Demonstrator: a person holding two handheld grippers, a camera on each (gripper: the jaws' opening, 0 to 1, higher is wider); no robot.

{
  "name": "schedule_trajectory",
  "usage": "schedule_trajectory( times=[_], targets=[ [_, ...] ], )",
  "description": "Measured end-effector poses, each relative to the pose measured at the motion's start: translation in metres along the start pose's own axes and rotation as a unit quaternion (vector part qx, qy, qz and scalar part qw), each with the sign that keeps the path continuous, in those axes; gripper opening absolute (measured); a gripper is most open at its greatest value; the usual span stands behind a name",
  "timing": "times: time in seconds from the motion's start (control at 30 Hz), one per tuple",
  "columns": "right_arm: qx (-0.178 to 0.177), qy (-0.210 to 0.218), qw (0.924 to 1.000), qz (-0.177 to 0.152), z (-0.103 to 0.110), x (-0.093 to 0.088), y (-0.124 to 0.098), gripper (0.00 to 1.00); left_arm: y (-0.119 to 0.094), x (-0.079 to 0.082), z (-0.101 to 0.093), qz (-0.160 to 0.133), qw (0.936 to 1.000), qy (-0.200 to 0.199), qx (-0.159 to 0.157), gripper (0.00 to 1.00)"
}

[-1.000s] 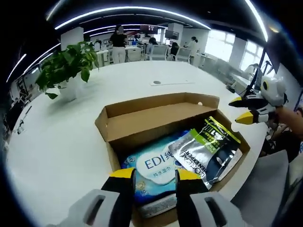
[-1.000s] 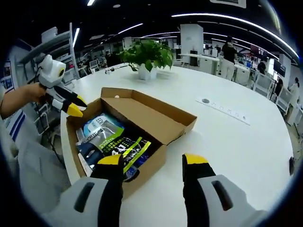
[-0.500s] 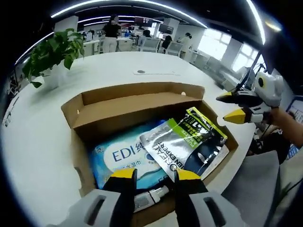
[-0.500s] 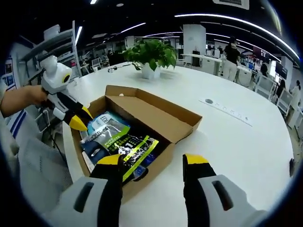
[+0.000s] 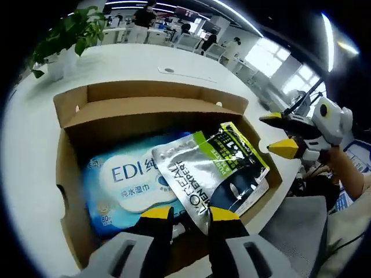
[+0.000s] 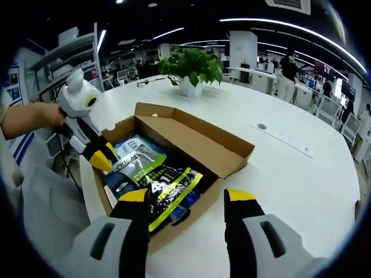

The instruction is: Operate the shoe box by opening the lid, removing the specified soft item, and placing it in the target area until the item is outside and the box remains undamaged.

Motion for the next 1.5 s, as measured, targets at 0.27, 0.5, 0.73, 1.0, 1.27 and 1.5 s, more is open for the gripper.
schedule_trajectory(
  times=[0.27,0.5,0.73,1.0,1.27,1.5],
  targets=[
    [0.008,0.003,1.0,0.0,0.004,-0.001,0.004,0.47,0.007,0.004,0.001,0.007,0.996,-0.082,-0.037,0.19],
    [0.017,0.011,0.9998,0.001,0.007,-0.004,0.007,0.46,0.007,0.003,0.001,0.0,0.9928,-0.106,-0.055,0.14],
    [0.022,0.015,0.9996,0.003,0.01,-0.006,0.009,0.45,0.005,0.002,-0.002,-0.011,0.995,-0.081,-0.058,0.07],
    [0.027,0.017,0.9995,0.002,0.012,-0.005,0.012,0.43,0.001,0.004,-0.003,-0.017,0.993,-0.095,-0.068,0.0],
    [0.037,0.021,0.9991,0.006,0.017,-0.005,0.018,0.42,-0.005,0.004,0.002,-0.024,0.9938,-0.091,-0.059,0.0],
    [0.048,0.025,0.9985,0.012,0.023,-0.005,0.025,0.4,-0.01,0.003,0.008,-0.029,0.9939,-0.093,-0.05,0.0]
  ],
)
Point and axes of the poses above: the point that each gripper's makers call its tool centre point, and the gripper's own axes: y roughly forward along the fingers, z roughly to its left, x roughly out of its top, the point moved 5 cm from there along -y, roughly backward along the fingers, and after that the axes turned 5 degrees about x, right-handed, at the moved point
